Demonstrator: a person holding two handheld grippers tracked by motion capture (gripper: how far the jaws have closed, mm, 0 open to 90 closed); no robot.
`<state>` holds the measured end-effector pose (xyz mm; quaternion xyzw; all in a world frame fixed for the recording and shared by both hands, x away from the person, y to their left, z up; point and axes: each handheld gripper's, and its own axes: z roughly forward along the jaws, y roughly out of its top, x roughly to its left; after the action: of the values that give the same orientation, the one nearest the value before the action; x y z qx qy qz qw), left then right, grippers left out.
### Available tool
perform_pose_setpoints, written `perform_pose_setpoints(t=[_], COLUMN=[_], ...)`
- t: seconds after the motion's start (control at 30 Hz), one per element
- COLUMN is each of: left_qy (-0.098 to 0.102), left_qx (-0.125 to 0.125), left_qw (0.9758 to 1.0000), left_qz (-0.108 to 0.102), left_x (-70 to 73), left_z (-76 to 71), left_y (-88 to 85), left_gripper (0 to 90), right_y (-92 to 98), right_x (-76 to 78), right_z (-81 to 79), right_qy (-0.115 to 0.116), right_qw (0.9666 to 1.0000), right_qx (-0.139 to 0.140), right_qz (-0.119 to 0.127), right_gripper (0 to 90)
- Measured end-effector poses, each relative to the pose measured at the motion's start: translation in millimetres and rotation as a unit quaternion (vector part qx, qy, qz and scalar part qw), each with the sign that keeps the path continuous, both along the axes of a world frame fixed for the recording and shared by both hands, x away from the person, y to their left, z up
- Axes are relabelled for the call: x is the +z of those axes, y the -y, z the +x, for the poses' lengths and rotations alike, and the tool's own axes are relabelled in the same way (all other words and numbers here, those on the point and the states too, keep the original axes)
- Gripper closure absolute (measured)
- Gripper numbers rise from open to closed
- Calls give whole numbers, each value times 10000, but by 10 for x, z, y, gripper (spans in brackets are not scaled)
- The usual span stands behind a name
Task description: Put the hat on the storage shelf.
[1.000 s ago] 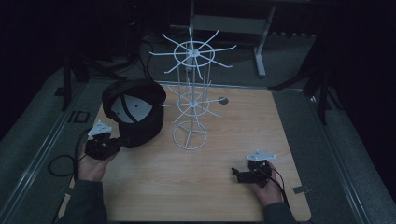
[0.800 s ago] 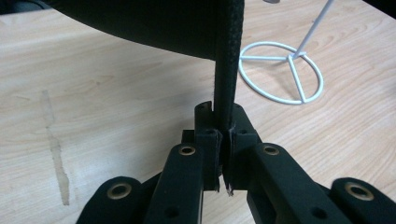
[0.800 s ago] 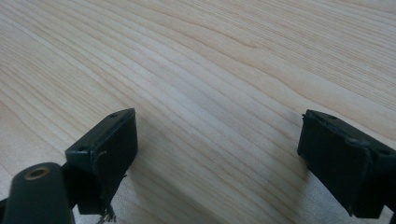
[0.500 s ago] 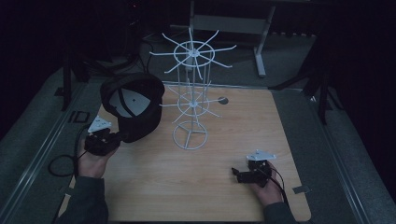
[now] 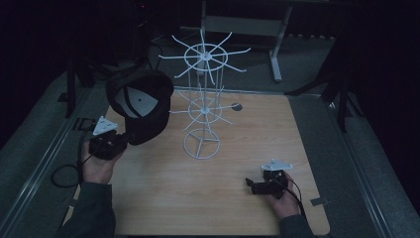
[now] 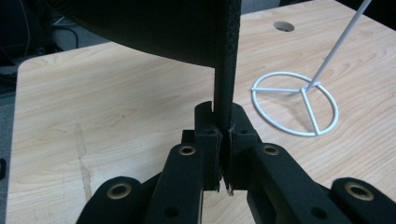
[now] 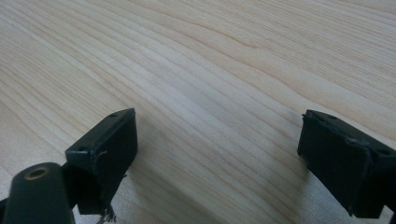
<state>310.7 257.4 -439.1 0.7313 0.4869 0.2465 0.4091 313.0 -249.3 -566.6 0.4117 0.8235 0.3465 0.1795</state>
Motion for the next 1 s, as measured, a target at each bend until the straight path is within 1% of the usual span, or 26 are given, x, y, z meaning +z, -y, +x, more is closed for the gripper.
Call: perform_pose_setpoints(t=[0.17, 0.27, 0.43, 0.5, 0.6, 0.67, 1.0], left_qy=[63, 159, 217, 275, 351, 380, 494], left_qx=[58, 134, 117, 142, 169, 174, 241], left_qw=[10000, 9998, 9997, 9995, 9992, 9991, 9984], left_qz=[17, -23, -10, 0, -15, -93, -140], left_x=[36, 63, 91, 112, 148, 173, 248], left_z=[-8, -13, -15, -17, -18, -20, -25], left_y=[-9, -18, -15, -9, -8, -16, -29], left_gripper=[865, 867, 867, 867, 867, 866, 866], right_y=[0, 1, 1, 1, 1, 1, 1], right_x=[0, 0, 0, 0, 0, 0, -1], right_z=[0, 1, 1, 1, 1, 1, 2], right_qy=[-1, 8, 8, 7, 9, 9, 12], right_qw=[10000, 10000, 10000, 10000, 10000, 10000, 10000], right_qx=[-1, 5, 7, 5, 3, 3, 4], right_qz=[0, -7, -7, -3, -3, -3, -4], right_gripper=[119, 119, 119, 119, 119, 119, 119])
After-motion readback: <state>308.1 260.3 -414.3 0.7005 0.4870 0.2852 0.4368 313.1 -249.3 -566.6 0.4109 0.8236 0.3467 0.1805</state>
